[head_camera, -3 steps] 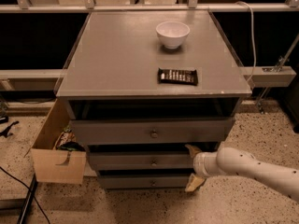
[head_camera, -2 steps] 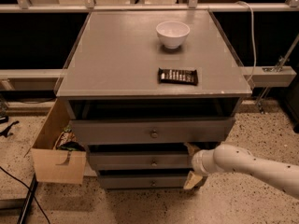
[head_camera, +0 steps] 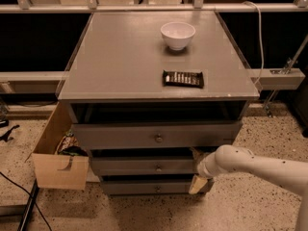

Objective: Open middle drawer

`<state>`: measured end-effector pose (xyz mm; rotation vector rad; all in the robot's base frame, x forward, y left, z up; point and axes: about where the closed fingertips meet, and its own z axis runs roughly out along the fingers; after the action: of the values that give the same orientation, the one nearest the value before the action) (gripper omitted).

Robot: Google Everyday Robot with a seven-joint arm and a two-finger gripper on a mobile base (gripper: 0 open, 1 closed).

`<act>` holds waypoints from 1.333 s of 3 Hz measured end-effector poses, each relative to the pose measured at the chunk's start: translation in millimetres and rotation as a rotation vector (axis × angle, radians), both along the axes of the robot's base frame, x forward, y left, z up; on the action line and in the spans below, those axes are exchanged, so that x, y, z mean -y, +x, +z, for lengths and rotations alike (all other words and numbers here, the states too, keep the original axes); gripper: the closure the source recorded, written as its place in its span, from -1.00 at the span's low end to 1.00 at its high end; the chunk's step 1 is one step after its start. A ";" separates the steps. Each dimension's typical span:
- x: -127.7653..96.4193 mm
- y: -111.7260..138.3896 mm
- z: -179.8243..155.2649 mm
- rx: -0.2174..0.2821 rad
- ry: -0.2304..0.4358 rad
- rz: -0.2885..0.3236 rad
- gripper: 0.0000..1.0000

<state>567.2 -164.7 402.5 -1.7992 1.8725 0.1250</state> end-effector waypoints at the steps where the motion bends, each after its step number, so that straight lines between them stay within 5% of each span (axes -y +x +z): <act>1: 4.0 -3.0 -10.8 -0.038 -0.013 -0.001 -1.00; 4: 12.1 -15.0 -9.6 -0.149 -0.060 0.015 -1.00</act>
Offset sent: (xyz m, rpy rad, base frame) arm -0.0097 -0.0107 -0.0148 -0.0266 0.0718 0.0134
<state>552.2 -176.9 392.9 -1.8911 1.9847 0.2163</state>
